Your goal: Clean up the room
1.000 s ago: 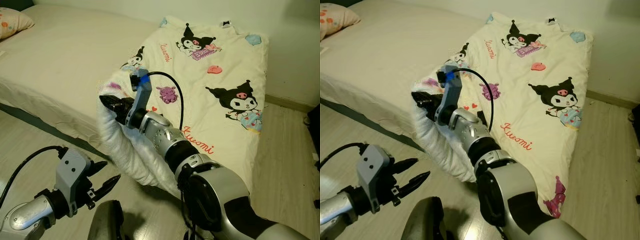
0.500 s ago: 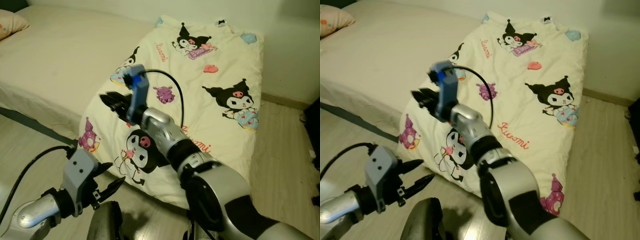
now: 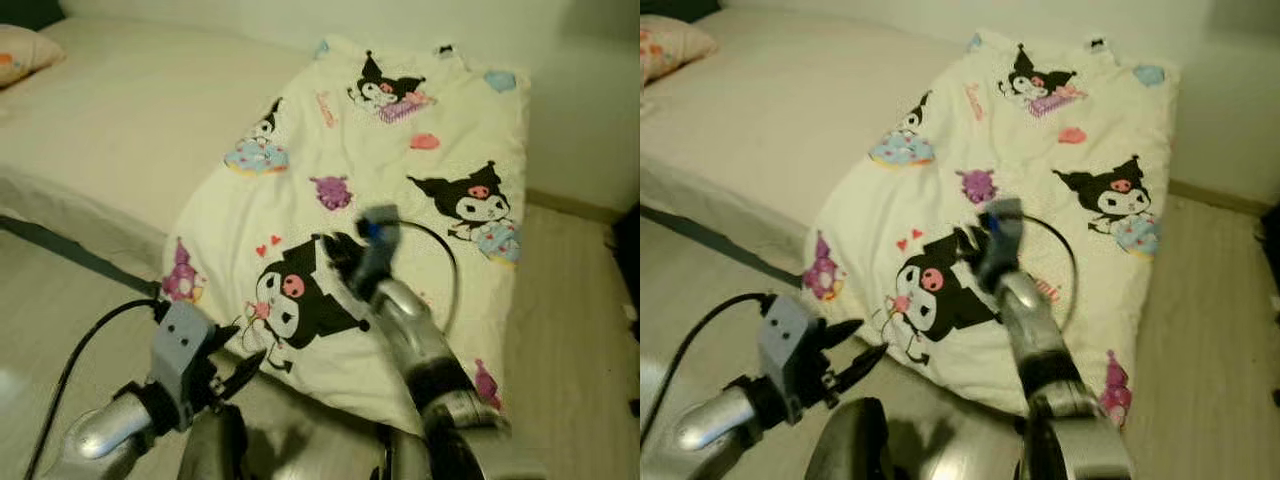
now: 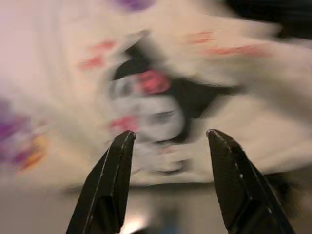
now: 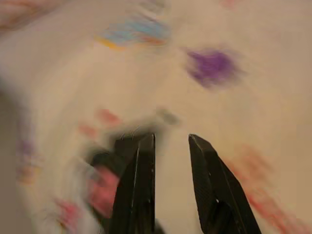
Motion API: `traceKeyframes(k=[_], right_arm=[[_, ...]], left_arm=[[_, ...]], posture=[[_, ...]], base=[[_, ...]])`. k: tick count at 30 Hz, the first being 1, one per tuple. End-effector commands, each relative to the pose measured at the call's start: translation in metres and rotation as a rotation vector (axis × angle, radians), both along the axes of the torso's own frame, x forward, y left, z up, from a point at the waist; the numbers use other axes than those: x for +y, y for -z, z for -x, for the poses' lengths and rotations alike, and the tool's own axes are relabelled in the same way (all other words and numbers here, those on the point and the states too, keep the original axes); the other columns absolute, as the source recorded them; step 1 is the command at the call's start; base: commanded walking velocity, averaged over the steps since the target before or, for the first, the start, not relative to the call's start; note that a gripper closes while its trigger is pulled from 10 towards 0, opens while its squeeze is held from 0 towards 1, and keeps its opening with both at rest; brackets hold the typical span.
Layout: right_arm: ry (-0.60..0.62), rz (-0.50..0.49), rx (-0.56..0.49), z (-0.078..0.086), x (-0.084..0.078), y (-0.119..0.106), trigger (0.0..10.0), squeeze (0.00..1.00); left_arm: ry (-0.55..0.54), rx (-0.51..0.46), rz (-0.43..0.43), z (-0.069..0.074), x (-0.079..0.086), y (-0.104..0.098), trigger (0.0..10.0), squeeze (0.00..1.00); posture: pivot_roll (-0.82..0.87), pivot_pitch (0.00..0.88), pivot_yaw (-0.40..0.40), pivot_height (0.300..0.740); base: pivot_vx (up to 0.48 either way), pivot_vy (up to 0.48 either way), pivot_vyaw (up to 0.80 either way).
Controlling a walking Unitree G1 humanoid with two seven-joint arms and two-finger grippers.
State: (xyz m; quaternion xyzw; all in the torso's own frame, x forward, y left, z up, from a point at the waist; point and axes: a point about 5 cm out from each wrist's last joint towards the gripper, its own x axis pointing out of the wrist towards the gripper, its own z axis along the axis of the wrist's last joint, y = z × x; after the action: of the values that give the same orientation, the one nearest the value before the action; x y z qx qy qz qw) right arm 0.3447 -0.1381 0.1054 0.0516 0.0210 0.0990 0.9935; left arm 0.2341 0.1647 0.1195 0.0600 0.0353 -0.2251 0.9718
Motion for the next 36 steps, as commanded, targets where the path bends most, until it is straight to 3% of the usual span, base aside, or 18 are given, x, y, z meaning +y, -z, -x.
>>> traceKeyframes(k=[1,2,4,7,9,12,18,36], right_arm=[[0.101,0.064,-0.004,0.009,-0.018,0.004,10.0,0.00],[0.120,0.094,-0.004,0.013,-0.023,0.007,10.0,0.00],[0.150,0.056,0.010,0.020,-0.029,0.012,10.0,0.00],[0.142,0.047,-0.002,0.025,-0.032,0.013,10.0,0.00],[0.135,0.088,-0.020,0.031,-0.033,0.016,10.0,0.00],[0.151,0.085,-0.008,0.038,-0.032,0.018,10.0,0.00],[0.143,0.089,0.006,0.044,-0.027,0.017,10.0,0.00],[0.126,0.092,0.023,0.044,-0.025,0.014,10.0,0.00]], left_arm=[[-0.198,0.028,-0.066,-0.006,0.011,0.018,10.0,0.00],[-0.272,0.029,-0.078,-0.009,0.014,0.022,10.0,0.00],[-0.373,0.043,-0.081,-0.015,0.019,0.027,10.0,0.00],[-0.414,0.011,-0.078,-0.019,0.019,0.024,10.0,0.00],[-0.456,-0.037,-0.028,-0.023,0.018,0.016,10.0,0.00],[-0.432,-0.063,0.017,-0.024,0.011,0.010,10.0,0.00],[-0.428,-0.072,0.017,-0.025,0.006,0.013,10.0,0.00],[-0.500,-0.075,0.032,-0.023,0.012,0.016,10.0,0.00]], posture=[[-0.07,0.171,0.053,0.575],[-0.08,0.163,0.063,0.575],[-0.09,0.157,0.070,0.575],[-0.09,0.149,0.082,0.575],[-0.09,0.144,0.085,0.585],[-0.09,0.143,0.086,0.595],[-0.08,0.142,0.077,0.615],[-0.06,0.139,0.050,0.680]], base=[[0.000,0.000,0.00],[0.000,0.000,0.00],[0.000,0.000,0.00],[0.000,0.000,0.00],[0.000,0.000,0.00],[0.000,0.000,0.00],[0.000,0.000,0.00],[0.000,0.000,0.00]])
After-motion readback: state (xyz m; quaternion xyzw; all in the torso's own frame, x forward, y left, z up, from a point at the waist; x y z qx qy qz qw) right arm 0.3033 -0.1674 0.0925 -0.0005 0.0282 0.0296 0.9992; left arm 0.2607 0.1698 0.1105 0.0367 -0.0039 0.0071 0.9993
